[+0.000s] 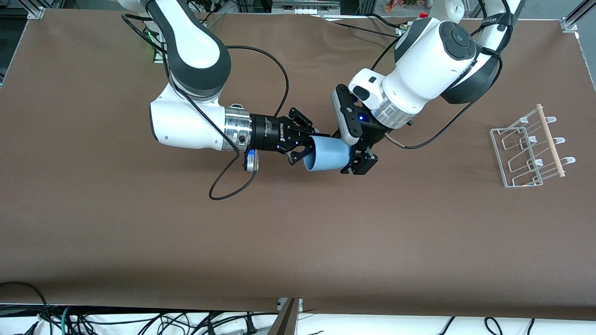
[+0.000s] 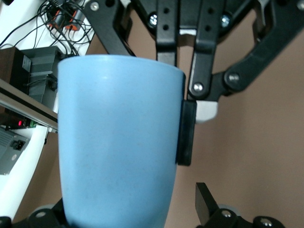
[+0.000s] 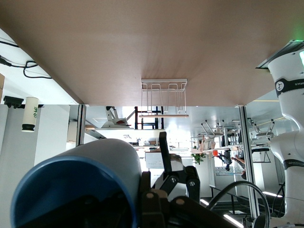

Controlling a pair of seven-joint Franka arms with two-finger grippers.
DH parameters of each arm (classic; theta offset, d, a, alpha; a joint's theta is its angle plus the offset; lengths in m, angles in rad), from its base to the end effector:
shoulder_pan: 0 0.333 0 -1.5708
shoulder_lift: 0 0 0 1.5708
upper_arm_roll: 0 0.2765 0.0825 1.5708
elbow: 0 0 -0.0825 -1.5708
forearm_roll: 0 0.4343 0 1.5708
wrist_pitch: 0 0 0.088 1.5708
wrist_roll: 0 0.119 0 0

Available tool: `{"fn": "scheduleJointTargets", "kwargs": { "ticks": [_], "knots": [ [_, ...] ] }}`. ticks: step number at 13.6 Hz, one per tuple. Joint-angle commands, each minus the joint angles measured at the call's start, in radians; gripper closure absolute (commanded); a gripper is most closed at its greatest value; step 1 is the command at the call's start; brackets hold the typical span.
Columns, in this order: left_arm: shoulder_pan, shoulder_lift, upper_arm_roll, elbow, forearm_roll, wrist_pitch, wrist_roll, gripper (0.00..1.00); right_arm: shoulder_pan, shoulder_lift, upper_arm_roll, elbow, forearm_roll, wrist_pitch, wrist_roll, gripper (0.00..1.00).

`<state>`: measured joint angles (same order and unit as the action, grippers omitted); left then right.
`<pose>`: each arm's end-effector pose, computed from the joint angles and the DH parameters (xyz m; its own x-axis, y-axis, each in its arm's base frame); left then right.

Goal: Transfer cup to left arm and place on rack
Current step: 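Close the left gripper on the cup's base beside the right gripper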

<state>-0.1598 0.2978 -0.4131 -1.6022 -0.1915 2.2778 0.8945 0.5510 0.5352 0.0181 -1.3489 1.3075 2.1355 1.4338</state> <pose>0.6161 -0.3745 0.4503 0.1877 -0.8692 0.4575 -0.9610 -0.2588 -0.0974 0.6288 0.4602 0.4182 0.0205 -0.3660 -0.9304 -0.9975 -0.0701 0.0055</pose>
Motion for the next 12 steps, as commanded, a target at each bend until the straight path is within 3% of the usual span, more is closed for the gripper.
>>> {"fn": "scheduleJointTargets", "kwargs": {
  "ticks": [1, 7, 8, 9, 10, 12],
  "knots": [
    [-0.029, 0.004, -0.009, 0.007, 0.017, 0.002, -0.087, 0.00, -0.002, 0.031, 0.000, 0.053, 0.021, 0.004, 0.016, 1.00],
    [-0.069, 0.027, -0.009, 0.076, 0.095, -0.004, -0.144, 0.00, -0.006, 0.032, -0.001, 0.053, 0.021, 0.004, 0.008, 1.00],
    [-0.067, 0.035, -0.009, 0.077, 0.099, -0.004, -0.143, 0.04, -0.008, 0.032, -0.001, 0.053, 0.021, 0.004, 0.010, 1.00],
    [-0.067, 0.037, -0.009, 0.077, 0.099, -0.004, -0.147, 0.38, -0.008, 0.032, -0.001, 0.053, 0.021, 0.004, 0.010, 1.00],
    [-0.067, 0.038, -0.010, 0.077, 0.095, -0.004, -0.150, 0.84, -0.008, 0.032, -0.001, 0.053, 0.021, 0.004, 0.010, 1.00],
    [-0.067, 0.044, -0.009, 0.087, 0.095, -0.006, -0.152, 1.00, -0.008, 0.032, -0.001, 0.053, 0.021, 0.004, 0.010, 1.00]
  ]
}}
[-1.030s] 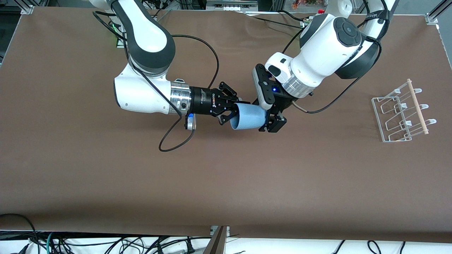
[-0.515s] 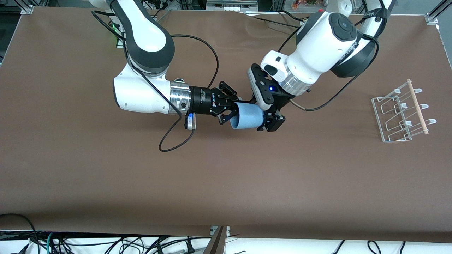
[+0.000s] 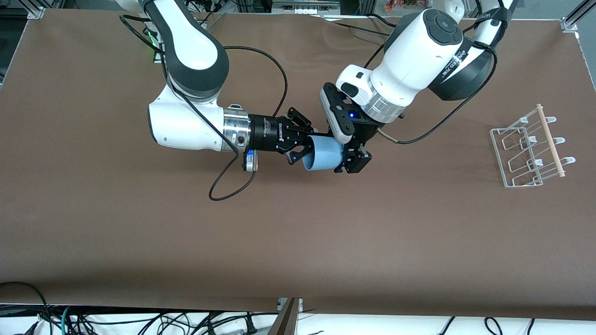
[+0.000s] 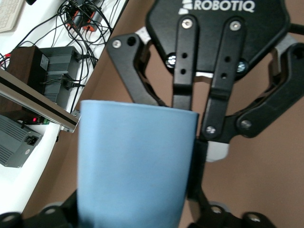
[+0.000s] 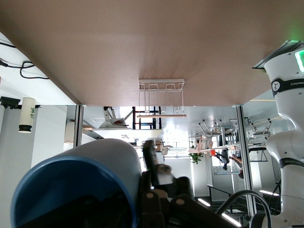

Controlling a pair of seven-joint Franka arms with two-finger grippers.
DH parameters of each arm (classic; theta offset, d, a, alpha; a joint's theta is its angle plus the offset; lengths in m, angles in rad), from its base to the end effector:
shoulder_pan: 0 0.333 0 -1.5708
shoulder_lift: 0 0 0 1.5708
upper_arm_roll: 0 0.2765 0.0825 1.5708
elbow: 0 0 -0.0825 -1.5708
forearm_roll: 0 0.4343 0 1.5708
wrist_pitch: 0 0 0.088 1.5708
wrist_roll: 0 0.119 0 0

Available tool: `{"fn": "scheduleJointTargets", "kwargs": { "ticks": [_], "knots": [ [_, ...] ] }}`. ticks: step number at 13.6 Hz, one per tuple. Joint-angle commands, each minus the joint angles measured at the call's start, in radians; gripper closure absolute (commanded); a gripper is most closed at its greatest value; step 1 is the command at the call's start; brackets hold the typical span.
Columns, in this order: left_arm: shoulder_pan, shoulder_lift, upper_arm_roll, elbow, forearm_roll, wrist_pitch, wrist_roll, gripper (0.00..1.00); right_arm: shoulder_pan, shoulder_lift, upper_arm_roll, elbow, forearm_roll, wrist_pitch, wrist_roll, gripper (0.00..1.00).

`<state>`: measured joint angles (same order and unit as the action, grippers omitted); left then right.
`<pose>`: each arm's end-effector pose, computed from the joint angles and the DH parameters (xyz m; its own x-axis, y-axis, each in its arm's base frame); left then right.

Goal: Transfer cup to left arm and place on rack
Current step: 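Open the right gripper and withdraw while the left gripper carries the cup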

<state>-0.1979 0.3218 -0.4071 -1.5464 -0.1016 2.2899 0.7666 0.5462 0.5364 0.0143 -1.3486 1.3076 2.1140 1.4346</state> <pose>0.6165 -0.3931 0.4659 0.2302 -0.8609 0.4538 -0.9388 -0.3193 -0.1296 0.6299 0.4570 0.4169 0.0167 -0.3654 -0.9307 -0.9966 -0.0814 0.0141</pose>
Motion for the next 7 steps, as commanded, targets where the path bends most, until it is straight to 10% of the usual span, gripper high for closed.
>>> {"fn": "scheduleJointTargets", "kwargs": {
  "ticks": [1, 6, 7],
  "knots": [
    [-0.029, 0.020, -0.013, 0.031, 0.011, -0.021, -0.023, 1.00, -0.003, 0.031, 0.003, 0.052, 0.021, 0.026, 0.006, 1.00],
    [-0.031, 0.020, -0.013, 0.043, 0.013, -0.023, -0.021, 1.00, -0.009, 0.031, 0.001, 0.052, 0.019, 0.026, 0.000, 1.00],
    [-0.029, 0.020, -0.013, 0.043, 0.014, -0.024, -0.020, 1.00, -0.015, 0.031, -0.001, 0.052, 0.019, 0.024, -0.006, 0.71]
  ]
}}
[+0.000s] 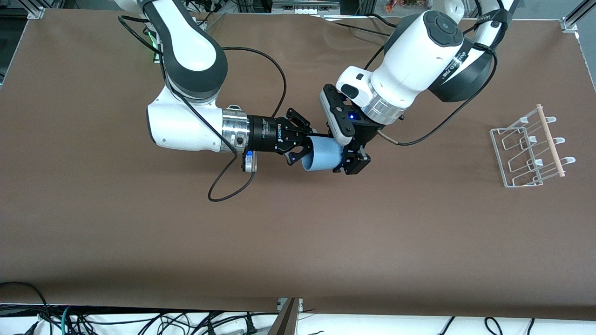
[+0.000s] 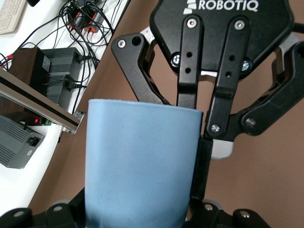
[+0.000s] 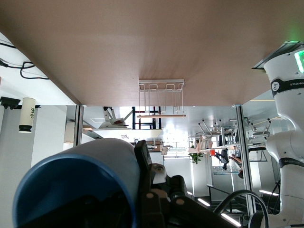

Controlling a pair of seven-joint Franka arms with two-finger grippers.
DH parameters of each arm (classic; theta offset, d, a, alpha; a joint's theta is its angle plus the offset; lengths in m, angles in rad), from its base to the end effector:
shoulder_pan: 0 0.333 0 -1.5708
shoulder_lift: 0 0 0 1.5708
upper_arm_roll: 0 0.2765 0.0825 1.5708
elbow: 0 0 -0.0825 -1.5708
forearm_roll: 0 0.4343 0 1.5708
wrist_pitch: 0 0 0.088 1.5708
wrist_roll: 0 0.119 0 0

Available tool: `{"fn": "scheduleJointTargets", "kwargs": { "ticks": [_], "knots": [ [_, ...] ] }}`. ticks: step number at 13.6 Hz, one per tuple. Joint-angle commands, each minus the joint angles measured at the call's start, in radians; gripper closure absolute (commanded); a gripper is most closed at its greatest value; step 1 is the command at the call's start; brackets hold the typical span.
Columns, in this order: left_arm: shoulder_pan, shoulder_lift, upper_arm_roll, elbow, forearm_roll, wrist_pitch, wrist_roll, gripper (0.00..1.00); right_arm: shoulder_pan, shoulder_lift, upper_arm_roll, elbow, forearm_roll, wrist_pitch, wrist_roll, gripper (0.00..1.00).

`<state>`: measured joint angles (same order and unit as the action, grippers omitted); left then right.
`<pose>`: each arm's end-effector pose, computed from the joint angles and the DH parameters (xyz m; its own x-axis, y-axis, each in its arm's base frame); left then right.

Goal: Transfer cup to left arm and place on rack
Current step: 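Open the right gripper and withdraw while the left gripper carries the cup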

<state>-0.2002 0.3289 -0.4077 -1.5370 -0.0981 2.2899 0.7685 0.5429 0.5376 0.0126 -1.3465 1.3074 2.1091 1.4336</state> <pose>0.6176 -0.3950 0.4664 0.2249 -0.8615 0.4552 -0.9397 -0.3154 -0.1326 0.6317 0.4547 0.4170 0.0172 -0.3651 -0.9308 -0.9966 -0.0816 0.0136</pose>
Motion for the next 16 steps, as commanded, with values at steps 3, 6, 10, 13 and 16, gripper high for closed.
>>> {"fn": "scheduleJointTargets", "kwargs": {
  "ticks": [3, 6, 10, 13, 16],
  "knots": [
    [-0.015, 0.004, -0.006, 0.034, 0.011, -0.030, -0.017, 1.00, -0.049, 0.030, 0.001, 0.079, 0.020, 0.012, 0.005, 0.01],
    [0.011, -0.011, -0.003, 0.032, 0.006, -0.085, -0.018, 1.00, -0.096, 0.027, 0.001, 0.113, 0.013, -0.027, 0.011, 0.01],
    [0.065, -0.039, -0.003, 0.034, 0.009, -0.168, 0.011, 1.00, -0.227, -0.007, -0.003, 0.133, -0.045, -0.209, -0.007, 0.01],
    [0.165, -0.071, 0.003, 0.032, 0.011, -0.292, 0.082, 1.00, -0.293, -0.083, -0.011, 0.126, -0.205, -0.354, -0.148, 0.01],
    [0.223, -0.077, 0.119, 0.031, 0.017, -0.458, 0.219, 1.00, -0.311, -0.204, -0.139, 0.061, -0.301, -0.570, -0.400, 0.01]
  ]
}}
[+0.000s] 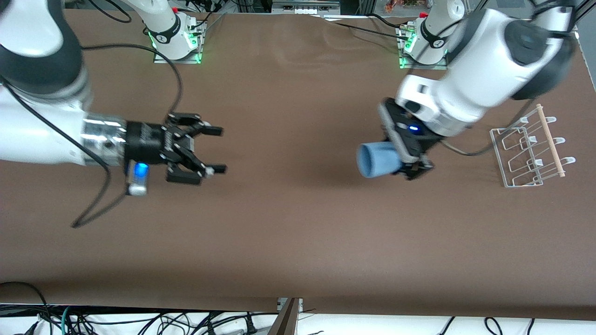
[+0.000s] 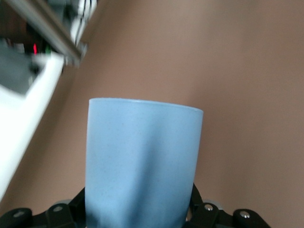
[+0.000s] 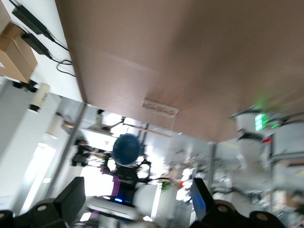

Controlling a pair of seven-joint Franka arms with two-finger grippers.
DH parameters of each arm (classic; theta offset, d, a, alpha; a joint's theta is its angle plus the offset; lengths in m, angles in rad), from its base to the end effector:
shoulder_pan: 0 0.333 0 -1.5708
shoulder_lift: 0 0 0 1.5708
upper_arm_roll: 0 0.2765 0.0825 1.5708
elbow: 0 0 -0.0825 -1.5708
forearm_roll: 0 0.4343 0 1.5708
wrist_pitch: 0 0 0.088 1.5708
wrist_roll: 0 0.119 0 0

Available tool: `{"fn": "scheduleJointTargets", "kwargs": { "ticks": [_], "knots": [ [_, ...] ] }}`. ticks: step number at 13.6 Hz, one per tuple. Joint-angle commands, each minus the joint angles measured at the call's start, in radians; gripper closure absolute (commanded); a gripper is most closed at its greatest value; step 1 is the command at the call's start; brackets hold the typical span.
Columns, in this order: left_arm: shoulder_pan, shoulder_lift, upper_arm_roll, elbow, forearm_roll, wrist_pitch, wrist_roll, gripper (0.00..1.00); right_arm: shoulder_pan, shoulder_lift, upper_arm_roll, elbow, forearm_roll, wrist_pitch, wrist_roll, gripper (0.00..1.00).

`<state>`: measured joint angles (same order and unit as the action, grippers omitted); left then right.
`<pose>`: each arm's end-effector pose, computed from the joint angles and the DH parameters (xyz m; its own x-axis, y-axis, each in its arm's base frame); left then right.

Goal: Transfer cup to left arm and place on rack
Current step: 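Open the right gripper and withdraw while the left gripper carries the cup, then lower the cup with the left gripper onto a rack peg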

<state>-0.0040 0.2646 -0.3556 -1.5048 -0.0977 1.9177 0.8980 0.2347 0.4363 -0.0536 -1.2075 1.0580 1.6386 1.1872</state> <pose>0.6565 -0.2325 0.4804 0.3388 -0.9086 0.2441 -0.9363 -0.3511 -0.0077 0.6907 0.2347 0.5353 0.4011 -0.4287 -0.8095 -0.9072 -0.3086 -0.2860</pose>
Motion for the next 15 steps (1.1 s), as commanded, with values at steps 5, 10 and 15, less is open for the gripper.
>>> {"fn": "scheduleJointTargets", "kwargs": {
  "ticks": [5, 10, 15],
  "knots": [
    [0.044, -0.004, 0.155, -0.060, 0.485, -0.327, 0.148, 1.00, 0.008, -0.243, -0.150, -0.155, -0.446, -0.293, -0.600, 0.01],
    [0.097, -0.007, 0.158, -0.182, 0.870, -0.404, 0.136, 1.00, 0.026, -0.456, -0.062, -0.462, -0.974, -0.058, -1.003, 0.01],
    [0.113, -0.015, 0.167, -0.432, 1.188, -0.384, 0.071, 1.00, 0.025, -0.470, -0.061, -0.528, -1.087, 0.069, -1.143, 0.01]
  ]
}}
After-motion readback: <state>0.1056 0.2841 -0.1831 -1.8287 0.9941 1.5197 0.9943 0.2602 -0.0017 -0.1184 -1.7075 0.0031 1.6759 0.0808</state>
